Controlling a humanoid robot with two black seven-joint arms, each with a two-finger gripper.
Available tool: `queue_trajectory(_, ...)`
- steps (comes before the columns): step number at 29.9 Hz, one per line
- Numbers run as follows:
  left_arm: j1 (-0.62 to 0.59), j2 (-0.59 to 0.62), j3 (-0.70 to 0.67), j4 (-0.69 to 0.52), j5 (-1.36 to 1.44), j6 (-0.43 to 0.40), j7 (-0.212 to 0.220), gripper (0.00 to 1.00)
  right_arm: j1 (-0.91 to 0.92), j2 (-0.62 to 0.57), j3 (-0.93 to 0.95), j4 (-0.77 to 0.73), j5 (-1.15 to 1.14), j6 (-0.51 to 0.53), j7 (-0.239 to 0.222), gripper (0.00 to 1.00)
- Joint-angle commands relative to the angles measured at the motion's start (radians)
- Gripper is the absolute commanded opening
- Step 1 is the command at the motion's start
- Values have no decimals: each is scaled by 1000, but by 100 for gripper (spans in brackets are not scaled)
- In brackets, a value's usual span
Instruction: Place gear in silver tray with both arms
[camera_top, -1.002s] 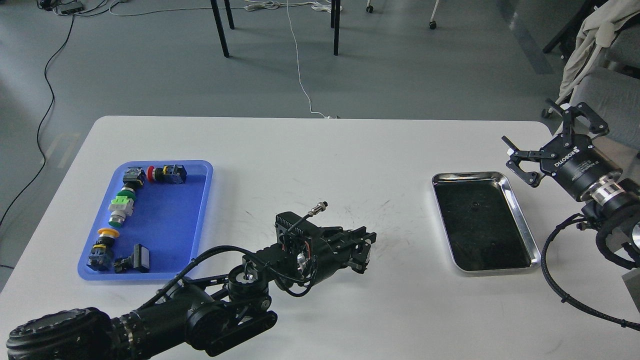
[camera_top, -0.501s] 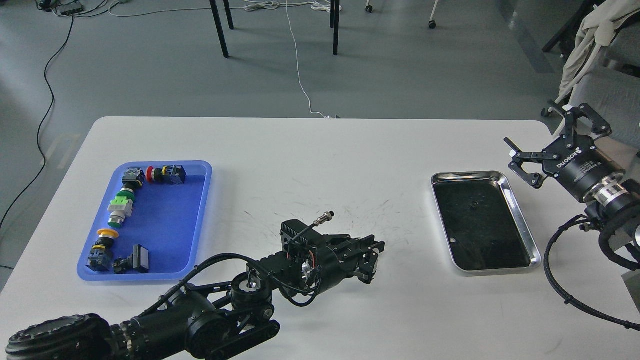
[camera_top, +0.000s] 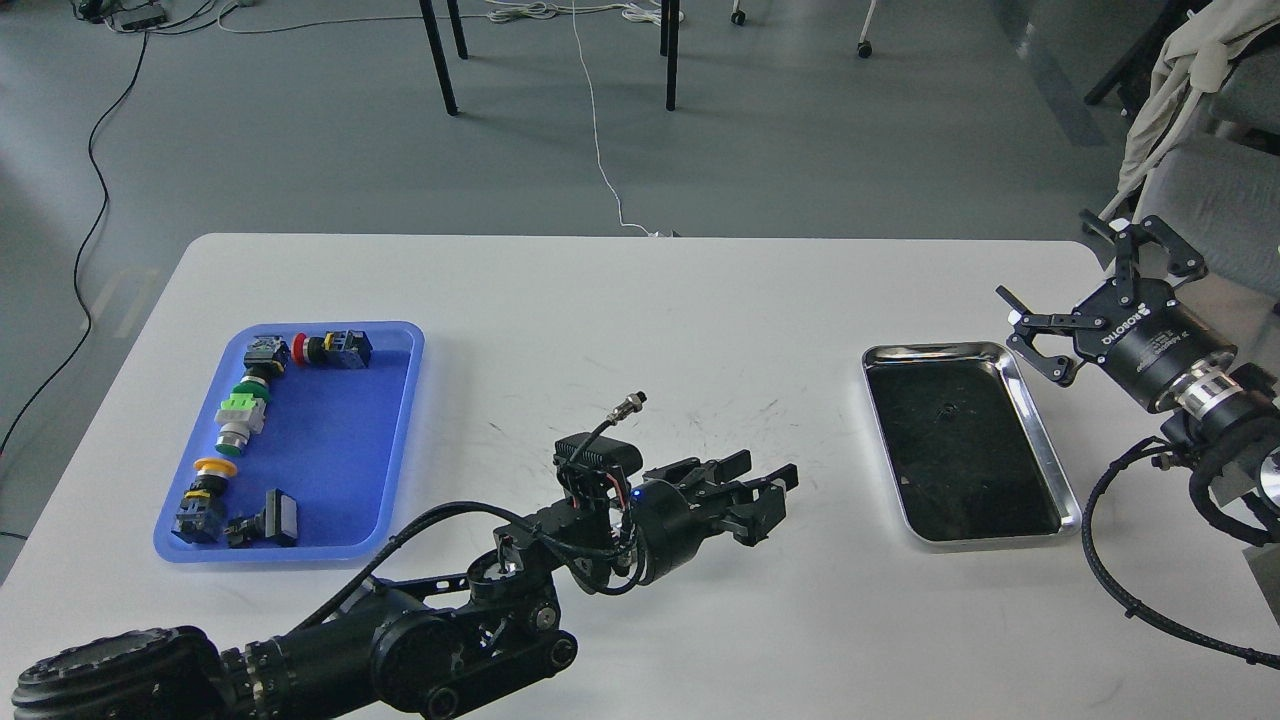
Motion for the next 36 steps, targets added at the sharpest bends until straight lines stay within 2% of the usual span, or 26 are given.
queue_trajectory(1, -15, 0, -166, 0, -71, 36, 3, 97, 42, -24, -27, 49, -75, 0, -5, 97)
queue_trajectory(6, -58, 0, -363, -1, -137, 40, 3, 97, 220, -82, -237, 76, -148, 0, -8, 97)
queue_trajectory(10, -89, 9, -504, -55, -179, 44, 0, 97, 462, -107, -527, 86, -201, -19, -10, 97)
queue_trajectory(12, -89, 66, -593, -78, -235, 42, 5, 97, 598, -105, -692, 106, -220, -24, -10, 97)
queue_trajectory(15, -86, 150, -653, -109, -340, 42, 23, 97, 781, -93, -912, 128, -244, -24, -11, 97)
queue_trajectory(19, -66, 244, -714, -136, -473, 42, 72, 97, 1002, -3, -1199, 180, -353, -22, -19, 97)
queue_trajectory(24, -9, 324, -723, -185, -475, 44, 77, 97, 1188, 121, -1499, 283, -673, -12, -33, 97)
queue_trajectory(26, 15, 333, -736, -207, -464, 44, 77, 97, 1232, 172, -1596, 298, -737, 0, -36, 98)
queue_trajectory(30, 55, 336, -783, -227, -400, 45, 75, 97, 1271, 255, -1669, 309, -732, 0, -56, 98)
queue_trajectory(36, 92, 336, -823, -239, -395, 47, 72, 98, 1259, 388, -1681, 274, -700, 0, -56, 98)
